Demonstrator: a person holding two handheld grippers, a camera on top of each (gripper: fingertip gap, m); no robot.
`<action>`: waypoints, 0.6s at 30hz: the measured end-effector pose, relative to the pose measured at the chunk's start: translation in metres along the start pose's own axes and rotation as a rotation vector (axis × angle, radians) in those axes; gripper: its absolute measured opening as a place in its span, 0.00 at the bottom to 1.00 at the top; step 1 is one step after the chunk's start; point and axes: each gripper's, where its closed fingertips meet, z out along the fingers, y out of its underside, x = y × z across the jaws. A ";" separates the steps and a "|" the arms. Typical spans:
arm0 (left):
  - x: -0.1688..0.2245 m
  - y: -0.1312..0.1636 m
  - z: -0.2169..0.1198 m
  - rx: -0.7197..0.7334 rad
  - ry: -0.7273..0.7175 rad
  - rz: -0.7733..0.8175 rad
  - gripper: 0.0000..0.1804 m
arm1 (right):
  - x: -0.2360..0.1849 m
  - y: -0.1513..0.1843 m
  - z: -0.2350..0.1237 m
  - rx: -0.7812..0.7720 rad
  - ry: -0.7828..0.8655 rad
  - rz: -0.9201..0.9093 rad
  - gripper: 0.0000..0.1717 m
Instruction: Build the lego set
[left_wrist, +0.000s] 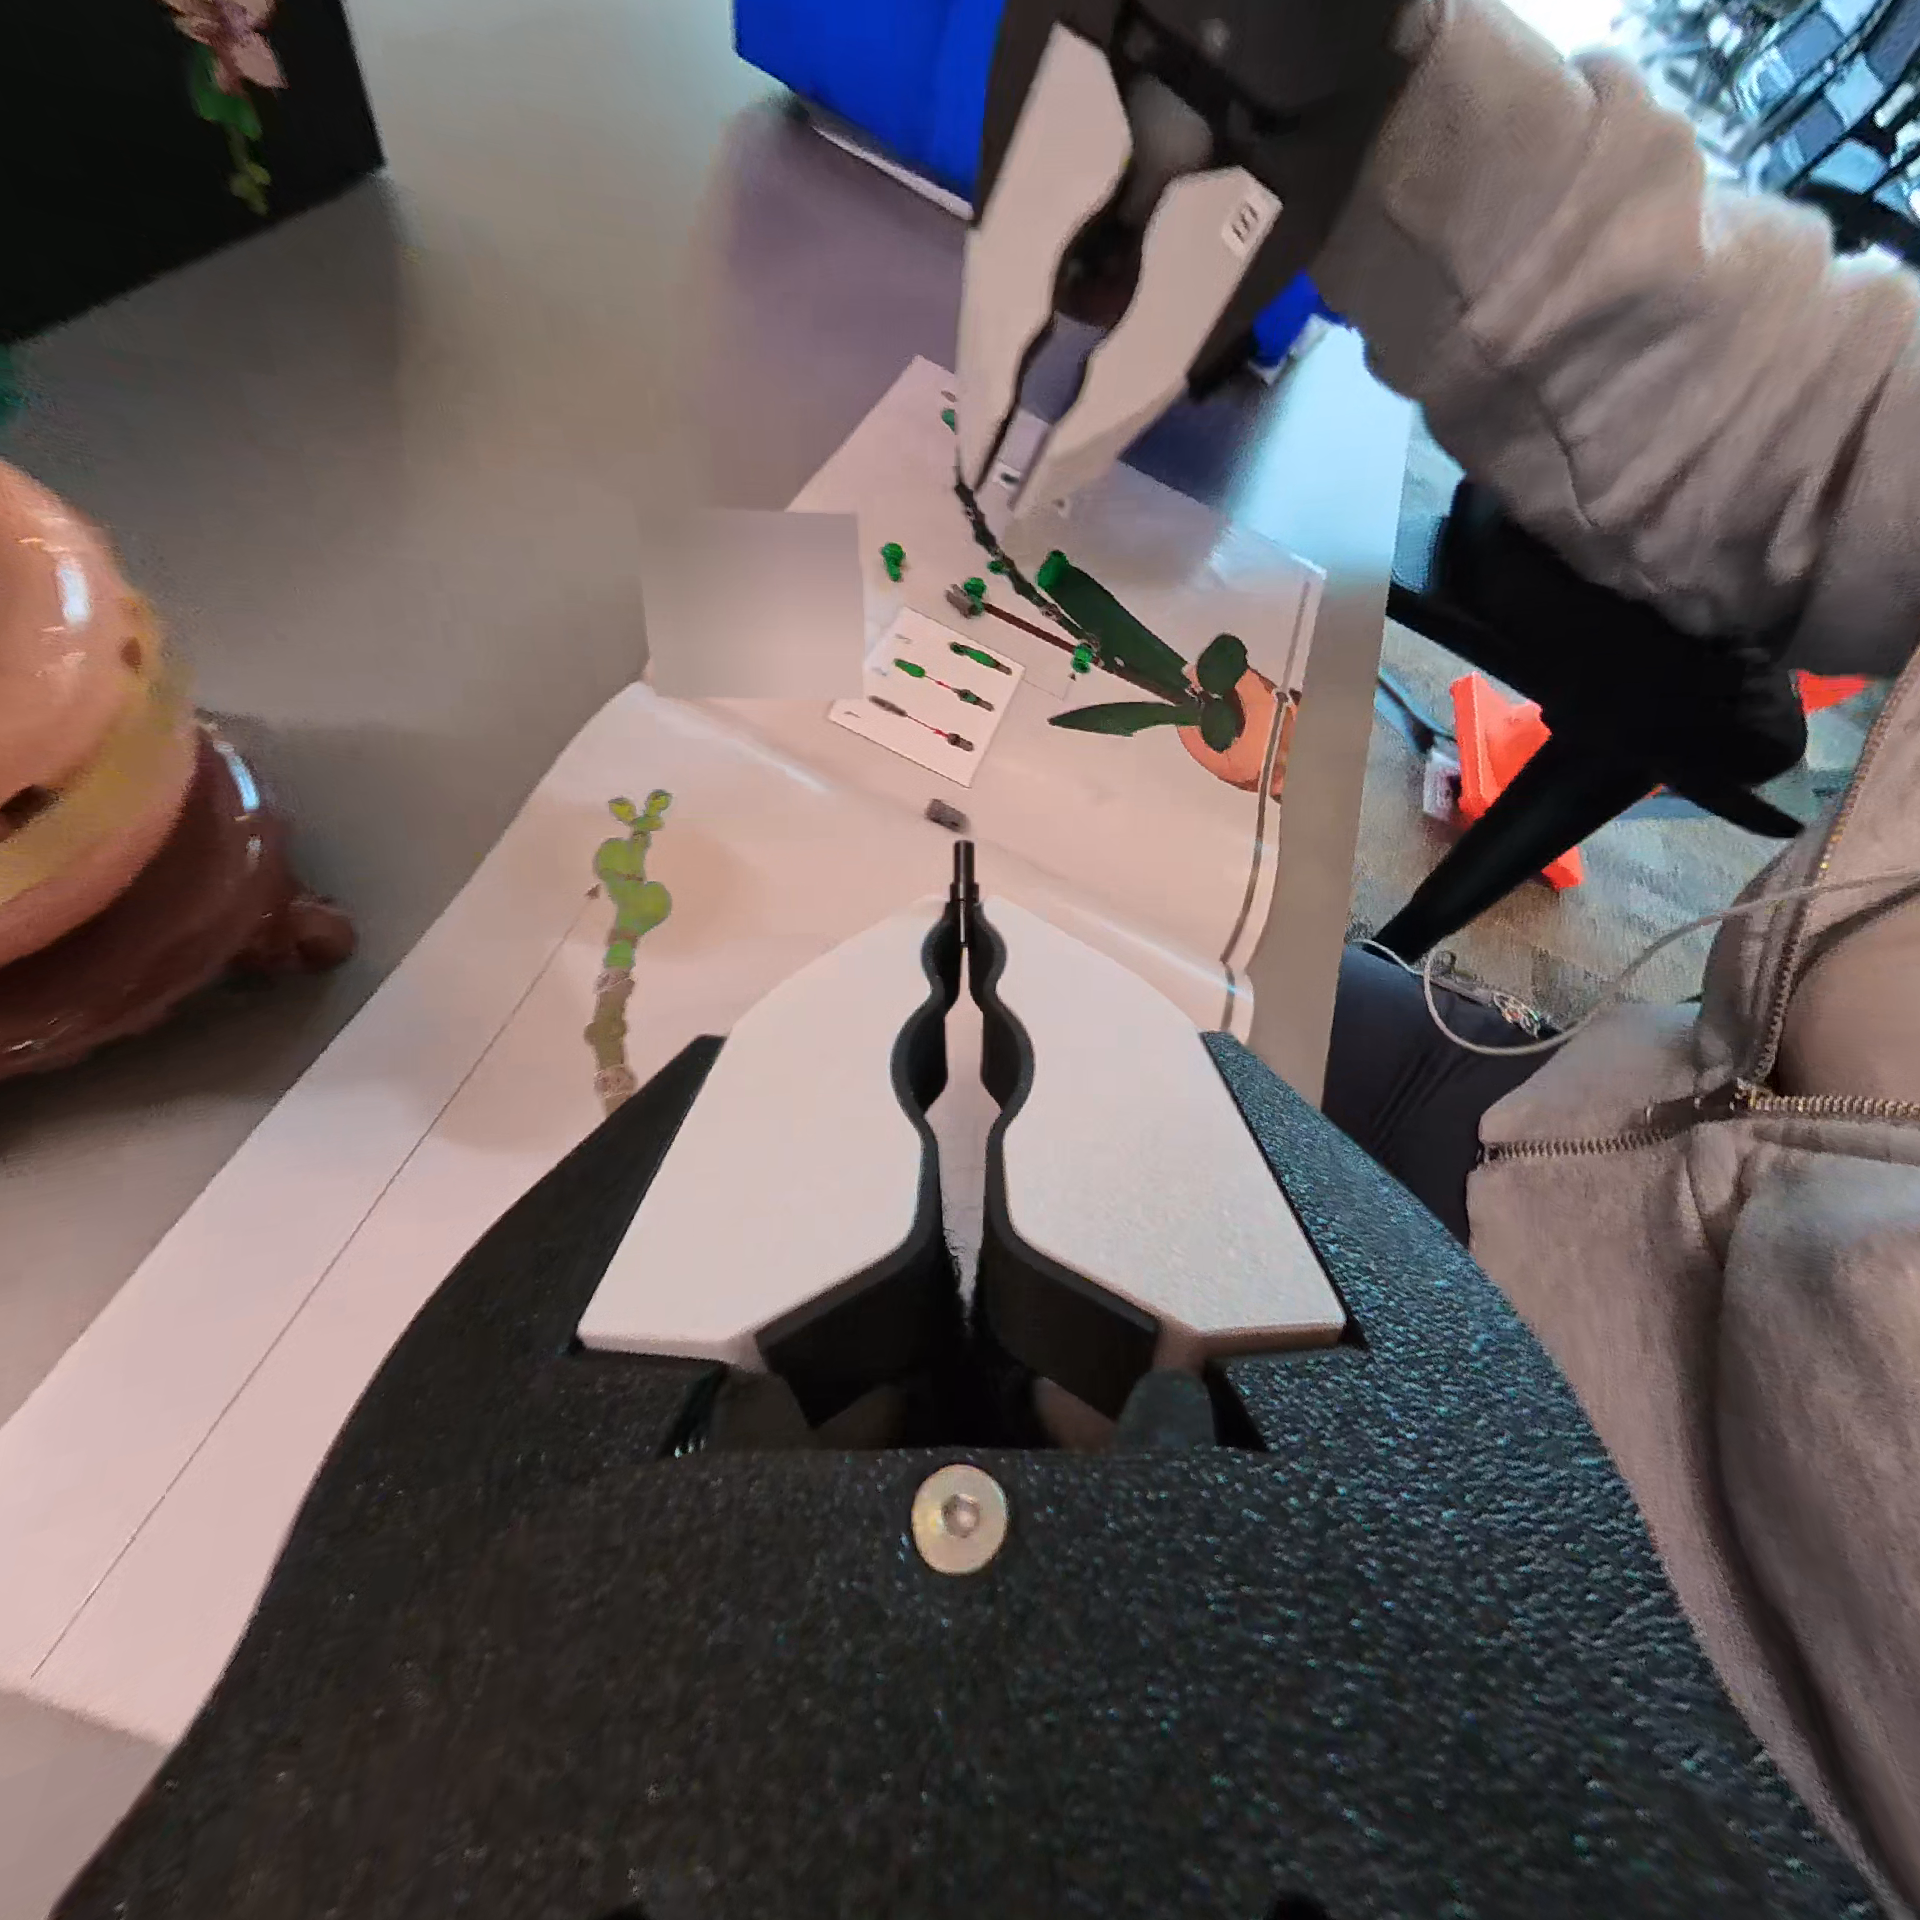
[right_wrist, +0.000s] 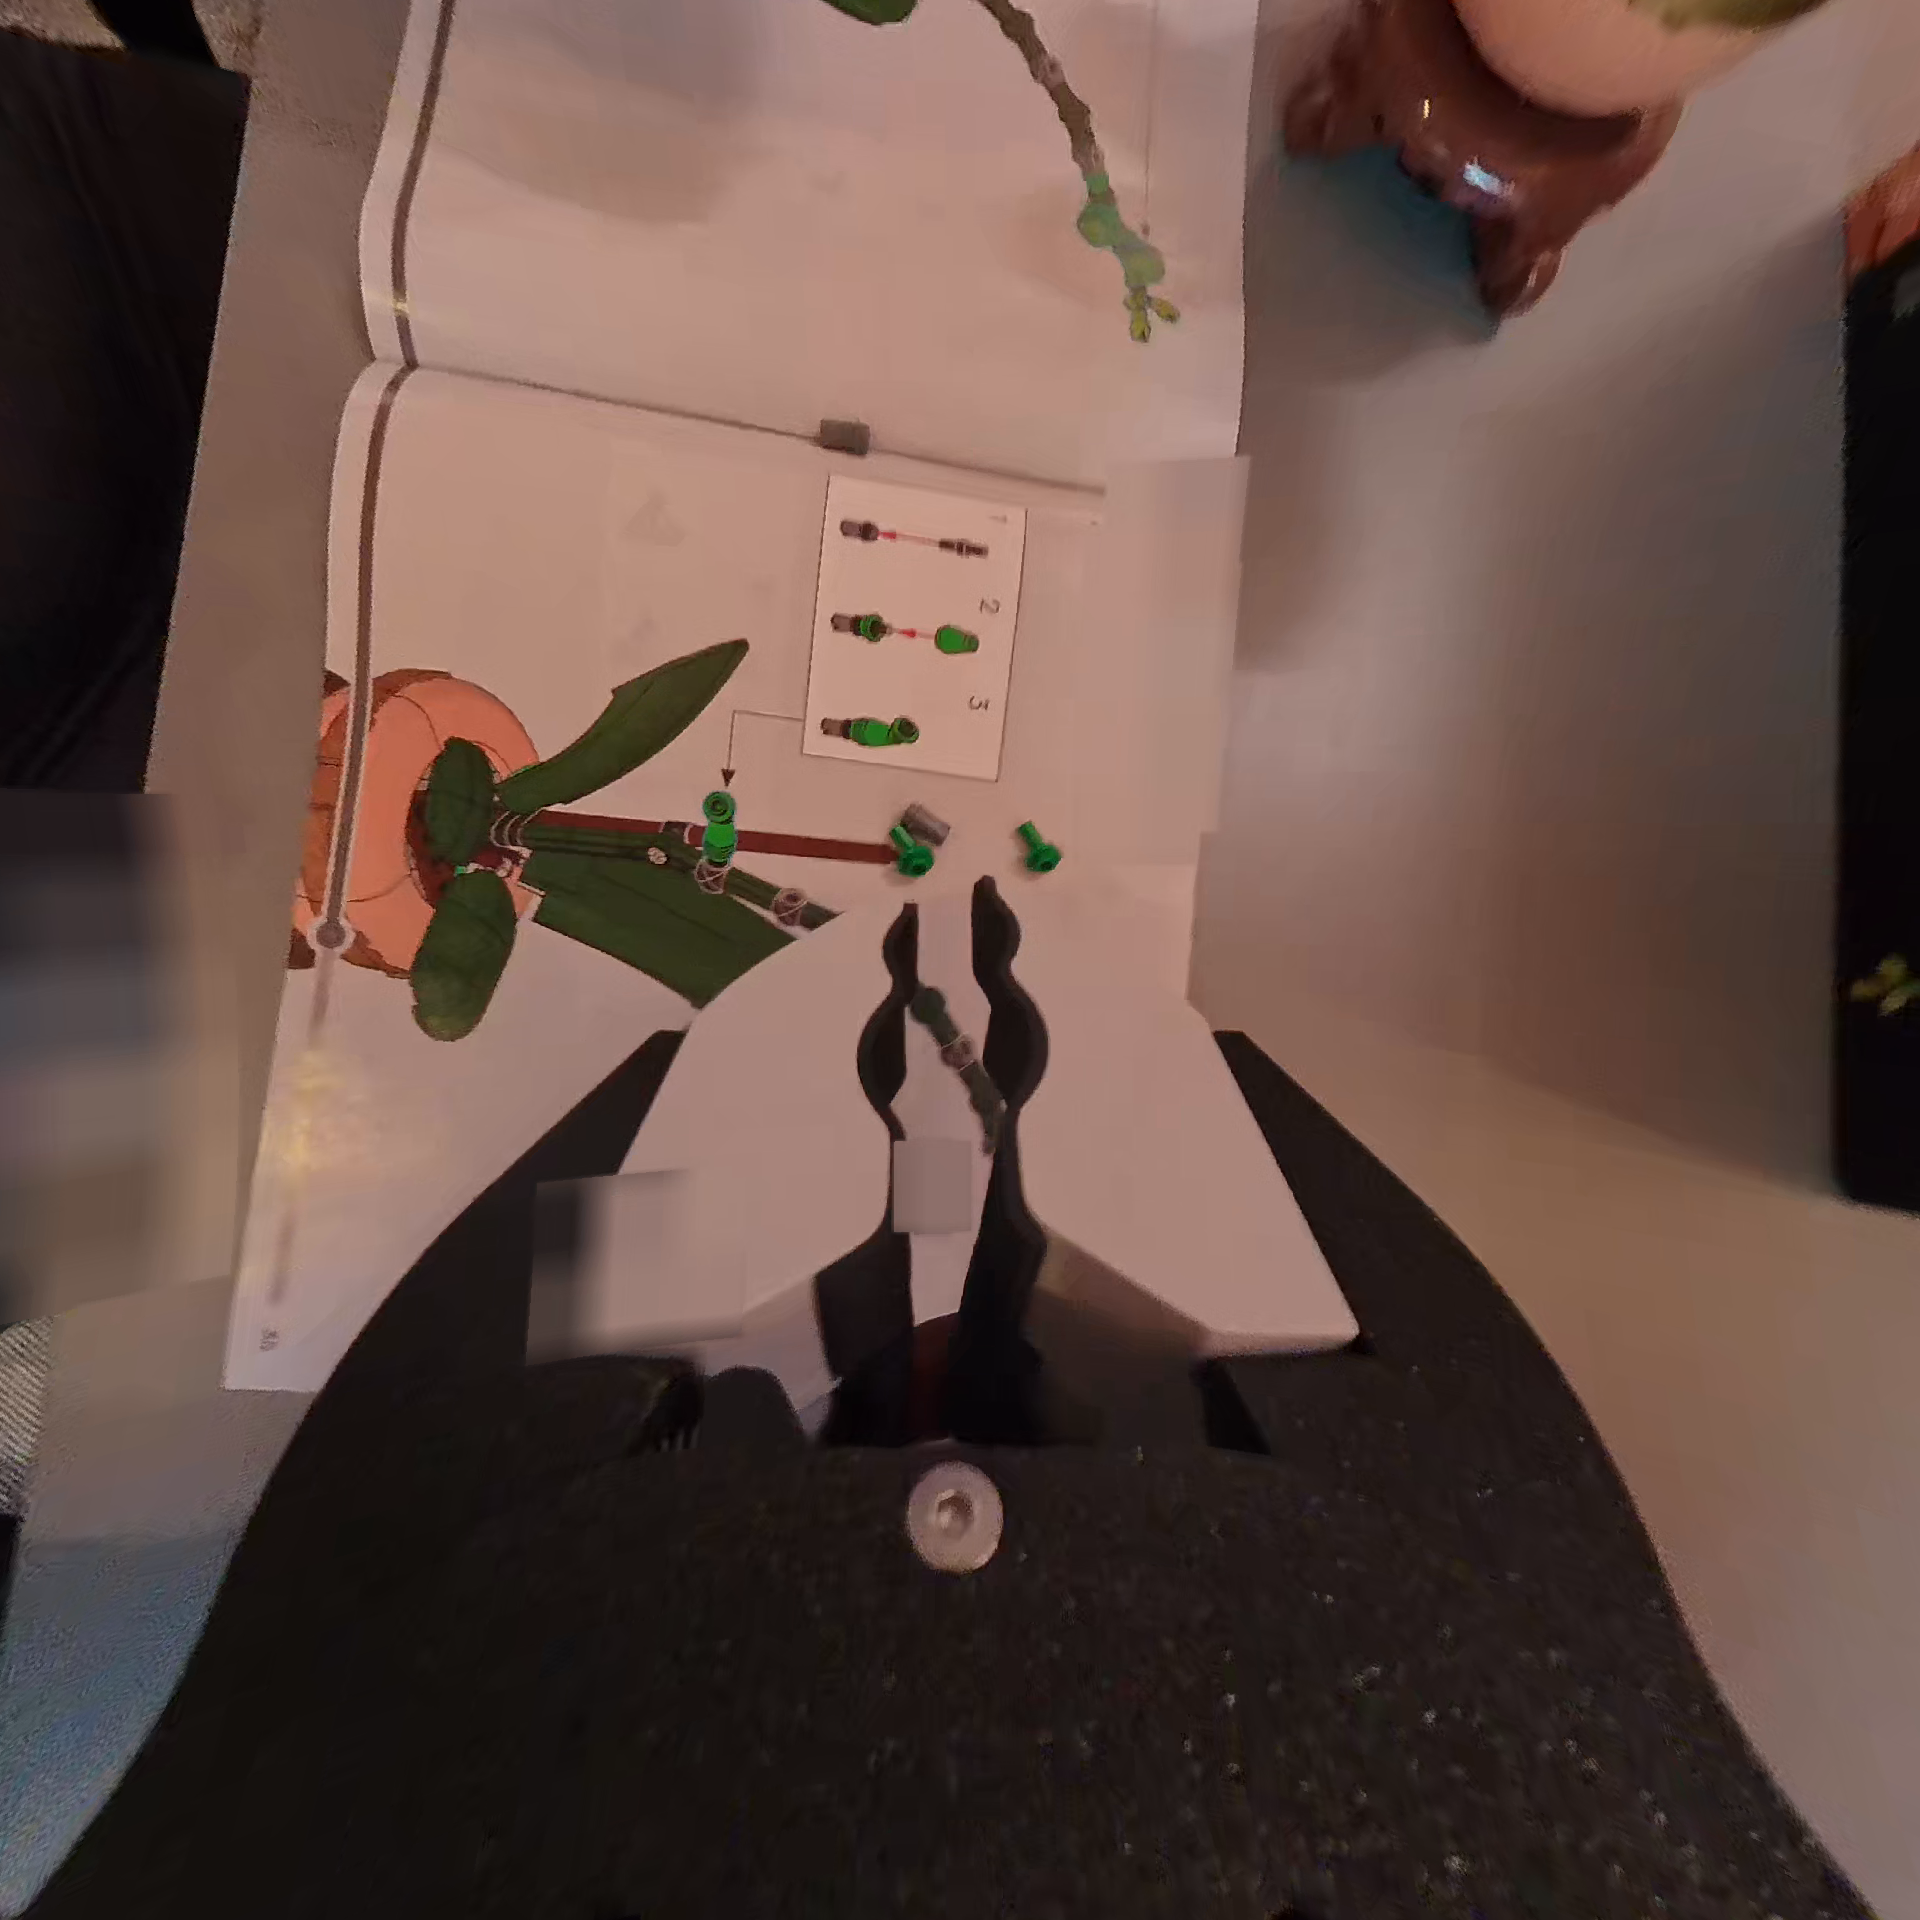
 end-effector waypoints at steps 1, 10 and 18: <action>0.003 0.001 0.004 -0.011 0.010 0.012 0.00 | 0.004 -0.006 0.000 0.006 -0.008 -0.043 0.04; 0.018 0.007 0.014 -0.050 0.068 0.053 0.00 | -0.001 -0.001 0.027 -0.214 -0.232 -0.292 0.04; 0.018 0.010 0.013 -0.054 0.090 0.051 0.00 | -0.004 -0.006 0.029 -0.199 -0.222 -0.298 0.04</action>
